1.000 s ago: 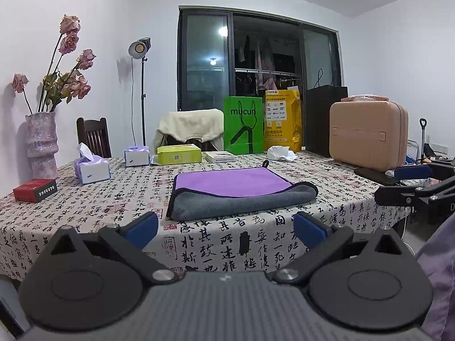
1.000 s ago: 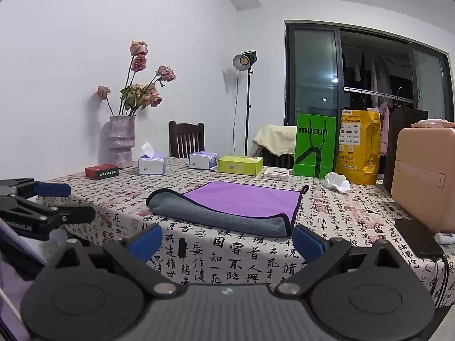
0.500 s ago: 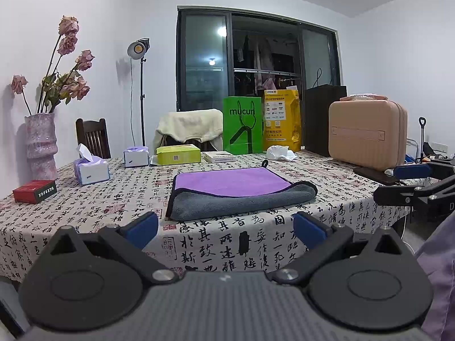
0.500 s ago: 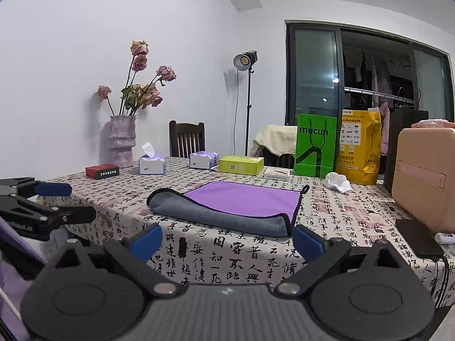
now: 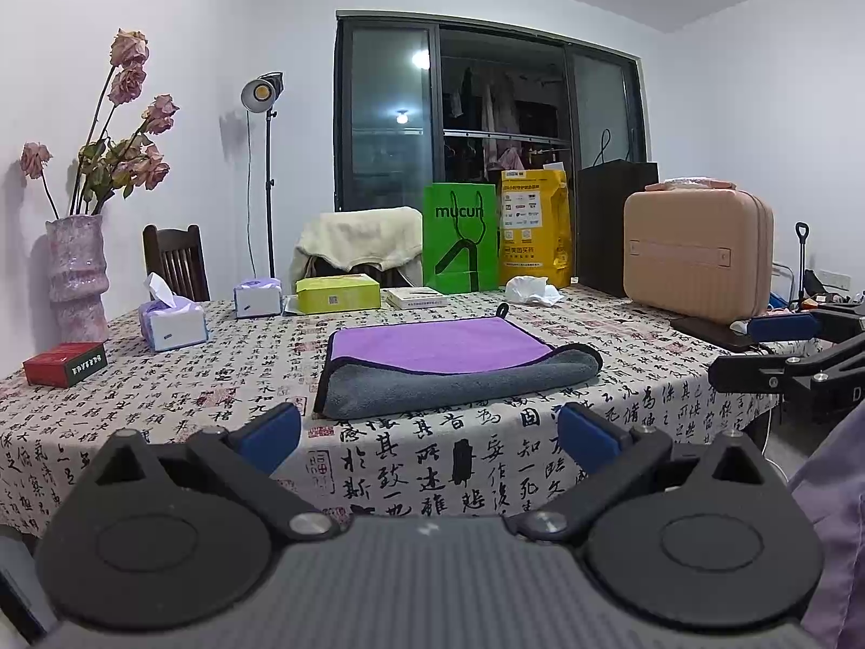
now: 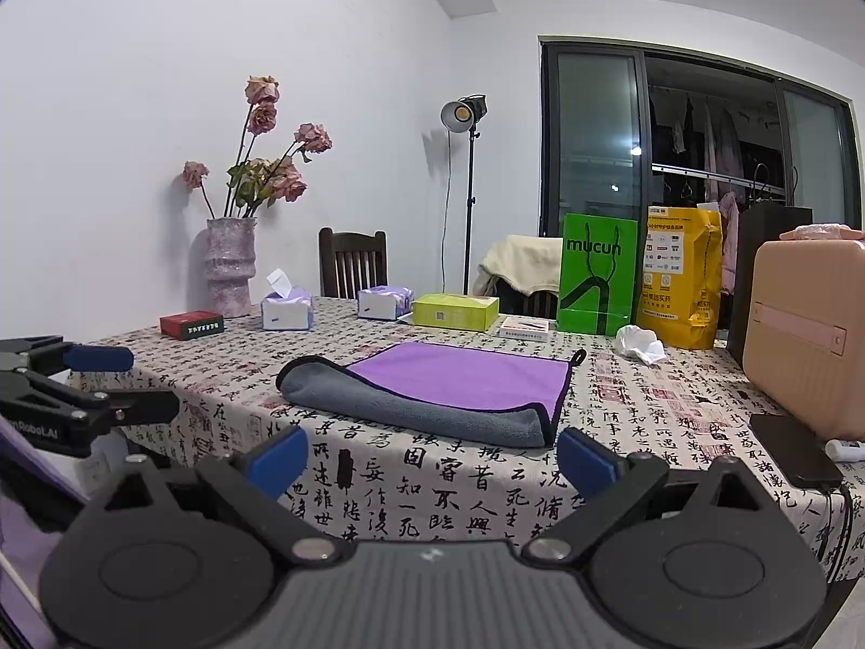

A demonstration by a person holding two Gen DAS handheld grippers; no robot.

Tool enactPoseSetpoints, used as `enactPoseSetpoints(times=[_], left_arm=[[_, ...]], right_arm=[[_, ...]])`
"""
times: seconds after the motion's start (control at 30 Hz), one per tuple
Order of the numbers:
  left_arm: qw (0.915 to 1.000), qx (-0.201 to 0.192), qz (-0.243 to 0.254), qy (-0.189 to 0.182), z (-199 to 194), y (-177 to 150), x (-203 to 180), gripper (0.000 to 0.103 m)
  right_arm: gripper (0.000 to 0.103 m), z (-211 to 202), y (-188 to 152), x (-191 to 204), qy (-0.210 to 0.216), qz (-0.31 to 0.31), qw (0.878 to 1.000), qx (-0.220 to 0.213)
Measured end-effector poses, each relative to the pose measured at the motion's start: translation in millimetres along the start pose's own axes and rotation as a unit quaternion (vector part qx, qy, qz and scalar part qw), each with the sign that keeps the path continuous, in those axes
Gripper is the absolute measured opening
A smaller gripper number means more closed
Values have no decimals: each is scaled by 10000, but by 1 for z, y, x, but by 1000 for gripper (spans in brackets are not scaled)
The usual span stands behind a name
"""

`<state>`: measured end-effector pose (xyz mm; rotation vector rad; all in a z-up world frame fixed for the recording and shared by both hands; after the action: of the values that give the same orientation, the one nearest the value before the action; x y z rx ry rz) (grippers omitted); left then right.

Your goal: Fold towel

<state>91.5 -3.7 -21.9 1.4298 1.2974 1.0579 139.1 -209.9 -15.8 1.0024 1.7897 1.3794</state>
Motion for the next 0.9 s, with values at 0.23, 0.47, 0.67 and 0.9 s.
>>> enactPoseSetpoints(times=[0.23,0.47,0.67,0.9], left_arm=[[10000,-10,30,-2,0,1,-1,103],[10000,-2,27,-9,0,0,-1,103],[10000,58,6,2,5,-5,0,103],[9999,161,-4,12,10,-15,2,103]], right_arm=[[99,0,-1,0,-9,0,10000,-6],[99,1,-2,-1,-7,18,10000,2],[100,7,-2,5,32,-45,10000,4],[100,11,-9,6,43,-144,9999,-28]])
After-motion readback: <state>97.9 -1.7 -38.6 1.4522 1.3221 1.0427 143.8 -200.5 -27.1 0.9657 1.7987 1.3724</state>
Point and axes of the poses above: each gripper's, at about its wrist camera, not at the fingertips, and z roughly the way its jaws point, x to its left, y to its top, the point moved 9 cm from there along z, roughly the way its jaws point, and after that the axes turned 4 degrees about -y, right-handed, at the moved point
